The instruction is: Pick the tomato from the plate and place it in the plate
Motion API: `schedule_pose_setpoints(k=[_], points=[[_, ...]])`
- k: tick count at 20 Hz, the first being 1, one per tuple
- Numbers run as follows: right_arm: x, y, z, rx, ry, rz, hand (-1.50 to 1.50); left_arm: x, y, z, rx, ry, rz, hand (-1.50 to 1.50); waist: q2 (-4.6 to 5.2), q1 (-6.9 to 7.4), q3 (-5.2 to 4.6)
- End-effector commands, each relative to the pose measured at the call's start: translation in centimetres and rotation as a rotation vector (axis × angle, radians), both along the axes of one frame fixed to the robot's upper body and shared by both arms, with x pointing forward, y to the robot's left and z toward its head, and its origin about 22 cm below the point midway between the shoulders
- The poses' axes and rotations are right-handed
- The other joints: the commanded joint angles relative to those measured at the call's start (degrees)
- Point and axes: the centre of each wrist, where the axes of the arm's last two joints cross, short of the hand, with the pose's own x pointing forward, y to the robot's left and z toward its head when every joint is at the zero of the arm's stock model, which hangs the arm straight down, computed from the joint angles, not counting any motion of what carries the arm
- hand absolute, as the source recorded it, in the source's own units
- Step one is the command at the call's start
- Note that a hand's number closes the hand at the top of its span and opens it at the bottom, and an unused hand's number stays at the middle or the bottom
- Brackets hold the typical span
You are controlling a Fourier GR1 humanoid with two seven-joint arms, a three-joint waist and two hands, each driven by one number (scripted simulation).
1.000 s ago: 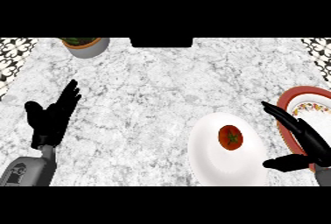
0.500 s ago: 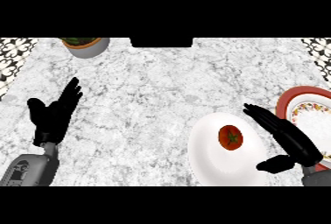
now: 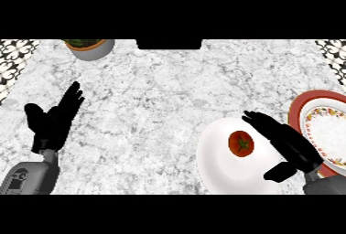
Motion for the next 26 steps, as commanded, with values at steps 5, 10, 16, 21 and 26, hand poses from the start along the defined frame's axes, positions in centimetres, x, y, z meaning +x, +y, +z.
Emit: schedule_pose_setpoints(k=[5, 10, 16, 21, 26], points=[[3.0, 2.0, -1.2, -0.059, 0.030, -0.013, -1.50, -0.9, 1.0, -0.4, 0.013, 0.009, -0.009, 0.00, 0.06, 0.28, 0.02], [3.2, 3.5, -1.8, -0.083, 0.026, -0.007, -1.50, -1.3, -0.3, -1.6, 0.006, -0.005, 0.011, 0.00, 0.05, 0.15, 0.02], [3.3, 3.7, -1.0, -0.150, 0.025, -0.022, -1.50, -0.5, -0.8, -0.3, 0.009, 0.008, 0.006, 0.00, 0.01, 0.01, 0.01], [2.0, 4.1, -4.0, -0.227, 0.088, 0.103, 1.50, -0.7, -1.0, -1.8, 0.023, -0.002, 0.008, 0.00, 0.10, 0.04, 0.01], [3.4, 5.5, -3.3, -0.180, 0.055, 0.138, 1.50, -2.2, -0.9, 0.9, 0.023, 0.003, -0.005, 0.00, -0.03, 0.35, 0.03]])
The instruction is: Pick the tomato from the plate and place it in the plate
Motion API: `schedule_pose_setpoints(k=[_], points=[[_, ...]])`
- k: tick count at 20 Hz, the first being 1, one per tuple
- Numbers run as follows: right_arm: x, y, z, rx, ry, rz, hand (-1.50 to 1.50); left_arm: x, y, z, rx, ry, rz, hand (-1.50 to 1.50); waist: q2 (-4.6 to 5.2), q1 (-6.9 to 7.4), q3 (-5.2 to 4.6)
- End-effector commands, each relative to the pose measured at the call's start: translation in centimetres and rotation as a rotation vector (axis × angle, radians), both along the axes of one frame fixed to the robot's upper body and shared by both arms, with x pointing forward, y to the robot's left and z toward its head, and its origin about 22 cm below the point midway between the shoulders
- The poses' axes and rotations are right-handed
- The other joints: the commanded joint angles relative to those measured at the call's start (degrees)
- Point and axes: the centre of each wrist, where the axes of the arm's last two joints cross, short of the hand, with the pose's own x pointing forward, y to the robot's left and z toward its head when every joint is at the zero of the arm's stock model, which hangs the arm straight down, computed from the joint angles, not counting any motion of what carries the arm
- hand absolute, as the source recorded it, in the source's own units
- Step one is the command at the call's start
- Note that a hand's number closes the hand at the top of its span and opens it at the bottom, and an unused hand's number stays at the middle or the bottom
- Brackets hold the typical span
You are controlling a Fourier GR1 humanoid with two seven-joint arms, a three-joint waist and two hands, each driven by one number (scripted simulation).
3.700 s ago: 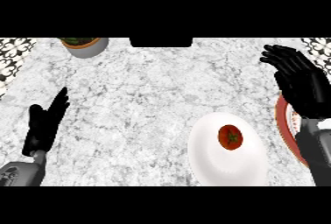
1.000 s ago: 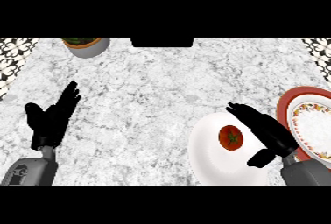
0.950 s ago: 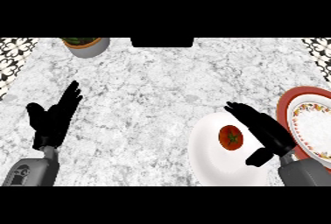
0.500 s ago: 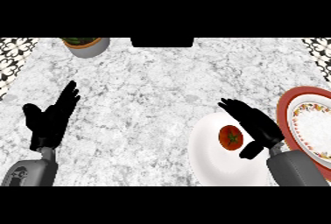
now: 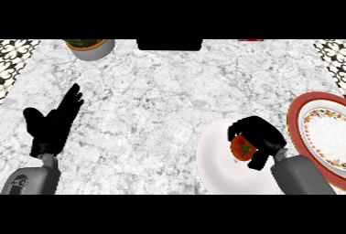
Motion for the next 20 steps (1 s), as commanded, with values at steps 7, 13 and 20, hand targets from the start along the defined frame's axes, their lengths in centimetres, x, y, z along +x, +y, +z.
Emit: schedule_pose_setpoints(k=[7, 13, 20], points=[[-6.8, 1.6, -3.2, 0.106, 0.140, 0.070, 1.50, 0.4, -0.4, -0.4, -0.011, 0.003, 0.030, 0.00, 0.21, -1.65, 0.71], [-14.0, -1.7, -0.7, 0.136, 0.113, 0.056, 1.50, -0.5, 1.0, -0.9, -0.008, 0.010, 0.054, 0.00, 0.06, -2.56, 0.65], [-14.9, -4.0, 5.3, 0.313, -0.354, -0.110, 1.50, 0.1, 1.7, -0.4, -0.011, -0.004, 0.072, 0.00, 0.06, -3.12, 0.77]])
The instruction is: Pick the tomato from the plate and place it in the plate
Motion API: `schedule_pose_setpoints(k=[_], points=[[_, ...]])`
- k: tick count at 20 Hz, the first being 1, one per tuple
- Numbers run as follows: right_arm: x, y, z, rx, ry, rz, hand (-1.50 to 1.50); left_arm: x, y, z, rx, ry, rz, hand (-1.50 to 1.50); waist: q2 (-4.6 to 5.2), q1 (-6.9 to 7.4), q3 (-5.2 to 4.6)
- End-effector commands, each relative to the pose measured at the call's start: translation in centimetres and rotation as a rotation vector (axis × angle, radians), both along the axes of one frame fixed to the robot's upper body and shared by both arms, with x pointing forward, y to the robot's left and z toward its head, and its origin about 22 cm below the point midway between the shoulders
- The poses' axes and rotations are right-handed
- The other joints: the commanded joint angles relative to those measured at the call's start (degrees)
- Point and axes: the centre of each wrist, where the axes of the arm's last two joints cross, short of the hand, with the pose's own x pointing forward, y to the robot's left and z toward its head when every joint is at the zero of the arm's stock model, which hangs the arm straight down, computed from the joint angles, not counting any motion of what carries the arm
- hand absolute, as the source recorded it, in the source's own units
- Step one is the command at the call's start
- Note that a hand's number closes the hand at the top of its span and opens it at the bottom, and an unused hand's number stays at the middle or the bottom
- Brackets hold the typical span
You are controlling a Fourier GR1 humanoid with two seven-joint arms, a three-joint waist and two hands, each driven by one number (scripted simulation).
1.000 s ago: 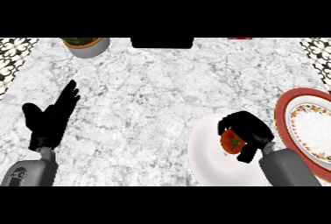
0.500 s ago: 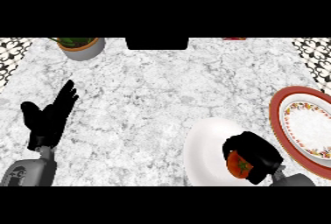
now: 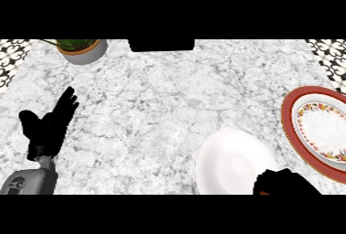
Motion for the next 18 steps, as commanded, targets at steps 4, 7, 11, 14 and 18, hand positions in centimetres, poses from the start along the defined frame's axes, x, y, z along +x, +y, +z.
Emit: schedule_pose_setpoints(k=[4, 7, 11, 14, 18], points=[[-3.0, -1.5, 5.3, 0.162, -0.358, -0.268, 1.50, -0.4, -0.4, 0.3, -0.008, 0.006, -0.007, 0.00, 0.02, 0.01, 0.19], [-3.6, -3.5, 7.7, 0.220, -0.392, -0.357, 1.50, 0.1, -1.0, 0.4, 0.004, -0.013, -0.017, 0.00, 0.35, 0.93, 0.19], [-3.5, -5.5, 8.3, 0.314, -0.318, -0.458, 1.50, -0.1, 2.0, 1.5, 0.013, -0.032, -0.032, 0.00, 0.52, 1.91, 0.17], [-1.1, -9.5, 7.9, 0.335, -0.282, -0.550, 1.50, 0.1, -1.4, 0.1, -0.006, -0.011, -0.042, 0.00, 0.63, 2.30, 0.20], [0.7, -14.6, 9.1, 0.372, -0.310, -0.600, 1.50, 1.1, 0.0, 1.2, -0.002, -0.011, -0.042, 0.00, 0.65, 2.32, 0.22]])
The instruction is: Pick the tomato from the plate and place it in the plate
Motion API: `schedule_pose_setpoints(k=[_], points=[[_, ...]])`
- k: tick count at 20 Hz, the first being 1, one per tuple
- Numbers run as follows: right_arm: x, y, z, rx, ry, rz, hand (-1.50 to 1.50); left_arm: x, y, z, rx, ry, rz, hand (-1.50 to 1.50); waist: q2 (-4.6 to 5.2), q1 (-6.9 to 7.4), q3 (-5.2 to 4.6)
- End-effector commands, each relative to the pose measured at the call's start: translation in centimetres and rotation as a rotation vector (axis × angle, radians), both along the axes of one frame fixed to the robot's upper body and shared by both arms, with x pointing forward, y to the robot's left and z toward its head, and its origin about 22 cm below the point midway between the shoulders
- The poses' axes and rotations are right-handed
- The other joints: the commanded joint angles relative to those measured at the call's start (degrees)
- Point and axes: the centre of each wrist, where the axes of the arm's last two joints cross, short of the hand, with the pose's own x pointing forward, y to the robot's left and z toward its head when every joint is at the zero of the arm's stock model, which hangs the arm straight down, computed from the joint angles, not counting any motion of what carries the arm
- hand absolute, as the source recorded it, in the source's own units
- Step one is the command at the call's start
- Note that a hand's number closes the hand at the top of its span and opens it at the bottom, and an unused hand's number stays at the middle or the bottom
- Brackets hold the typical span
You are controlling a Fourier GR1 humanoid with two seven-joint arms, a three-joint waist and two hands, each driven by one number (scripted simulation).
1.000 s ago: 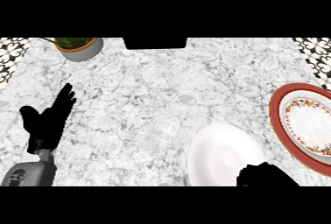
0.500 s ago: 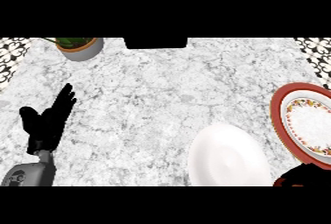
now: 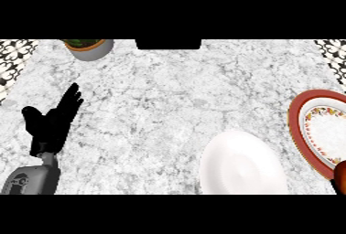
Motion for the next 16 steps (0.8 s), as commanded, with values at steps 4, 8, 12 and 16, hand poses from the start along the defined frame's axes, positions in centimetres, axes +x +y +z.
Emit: schedule_pose_setpoints(k=[4, 8, 12, 16], points=[[4.3, -6.4, -1.6, 0.024, 0.019, -0.103, 1.50, 1.9, -0.6, -0.3, -0.003, -0.006, -0.011, 0.00, 0.22, 0.35, 0.02], [5.8, -11.3, -0.6, -0.014, 0.042, -0.128, 1.50, 0.8, -0.6, 0.9, -0.001, 0.004, -0.029, 0.00, 0.17, 1.04, 0.09], [7.9, -11.5, -2.4, -0.138, 0.182, -0.122, 1.50, 0.7, 0.0, -0.7, 0.000, -0.005, -0.030, 0.00, 0.26, 0.99, 0.04], [8.0, -13.3, -5.3, 0.044, 0.371, -0.099, 1.50, 1.0, -0.1, 0.2, 0.003, -0.008, -0.039, 0.00, 0.49, 2.06, 0.13]])
